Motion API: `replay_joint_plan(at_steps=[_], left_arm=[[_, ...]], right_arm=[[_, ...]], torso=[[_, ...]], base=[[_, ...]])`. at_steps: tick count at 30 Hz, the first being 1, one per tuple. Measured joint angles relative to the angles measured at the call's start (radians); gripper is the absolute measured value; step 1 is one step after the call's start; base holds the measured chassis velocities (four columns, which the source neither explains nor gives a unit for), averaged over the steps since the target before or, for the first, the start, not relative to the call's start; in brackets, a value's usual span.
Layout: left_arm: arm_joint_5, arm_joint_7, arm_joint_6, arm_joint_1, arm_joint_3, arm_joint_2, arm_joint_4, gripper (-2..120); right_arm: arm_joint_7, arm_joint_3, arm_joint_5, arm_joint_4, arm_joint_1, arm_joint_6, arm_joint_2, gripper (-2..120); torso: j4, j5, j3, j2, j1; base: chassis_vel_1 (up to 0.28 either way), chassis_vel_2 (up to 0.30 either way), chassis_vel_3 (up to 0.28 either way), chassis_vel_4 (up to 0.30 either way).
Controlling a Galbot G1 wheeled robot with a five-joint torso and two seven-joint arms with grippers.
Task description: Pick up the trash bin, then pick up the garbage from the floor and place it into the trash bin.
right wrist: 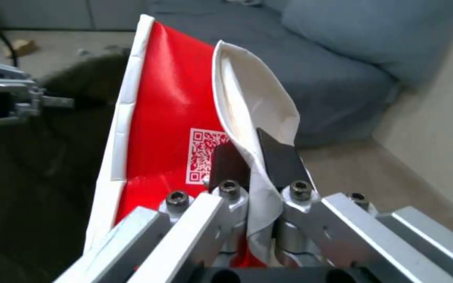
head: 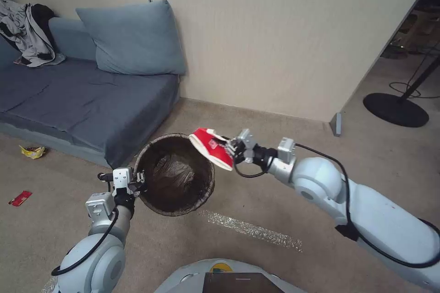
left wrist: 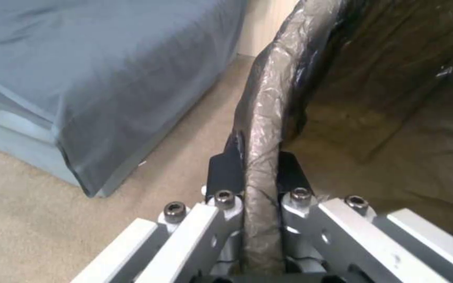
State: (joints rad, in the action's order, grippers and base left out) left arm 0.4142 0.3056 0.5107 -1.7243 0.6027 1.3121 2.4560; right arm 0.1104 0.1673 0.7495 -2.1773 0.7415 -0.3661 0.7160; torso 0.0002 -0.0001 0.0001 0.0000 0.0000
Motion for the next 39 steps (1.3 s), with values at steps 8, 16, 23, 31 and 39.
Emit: replay_joint_plan(at_steps=[8, 16, 23, 31, 39], left_arm=[[-0.001, -0.001, 0.0, -0.003, 0.004, -0.003, 0.006, 0], [-0.002, -0.002, 0.0, -0.003, 0.004, -0.002, 0.01, 0], [-0.002, -0.003, 0.0, -0.003, 0.004, 0.001, 0.012, 0], [-0.003, -0.004, 0.0, -0.003, 0.004, 0.004, 0.013, 0], [-0.005, -0.005, 0.0, -0.005, 0.002, 0.006, 0.015, 0]], right_arm=[[-0.027, 0.172, -0.008, 0.041, -0.133, -0.009, 0.068, 0], [-0.039, 0.267, -0.017, 0.066, -0.181, -0.013, 0.104, 0], [-0.062, 0.332, -0.046, 0.094, -0.194, -0.012, 0.147, 0], [-0.078, 0.357, -0.069, 0.122, -0.198, -0.012, 0.189, 0], [-0.147, 0.399, -0.092, 0.125, -0.21, -0.01, 0.218, 25]], torso=[[-0.0001, -0.0001, 0.0, 0.0, 0.0], [-0.0003, -0.0001, 0.0, 0.0, 0.0], [-0.0003, 0.0, 0.0, 0.0, 0.0], [-0.0002, -0.0001, 0.0, 0.0, 0.0], [-0.0001, 0.0, 0.0, 0.0, 0.0]], base=[[0.0, 0.0, 0.0, 0.0], [0.0, 0.0, 0.0, 0.0], [0.0, 0.0, 0.0, 0.0], [0.0, 0.0, 0.0, 0.0], [0.0, 0.0, 0.0, 0.0]])
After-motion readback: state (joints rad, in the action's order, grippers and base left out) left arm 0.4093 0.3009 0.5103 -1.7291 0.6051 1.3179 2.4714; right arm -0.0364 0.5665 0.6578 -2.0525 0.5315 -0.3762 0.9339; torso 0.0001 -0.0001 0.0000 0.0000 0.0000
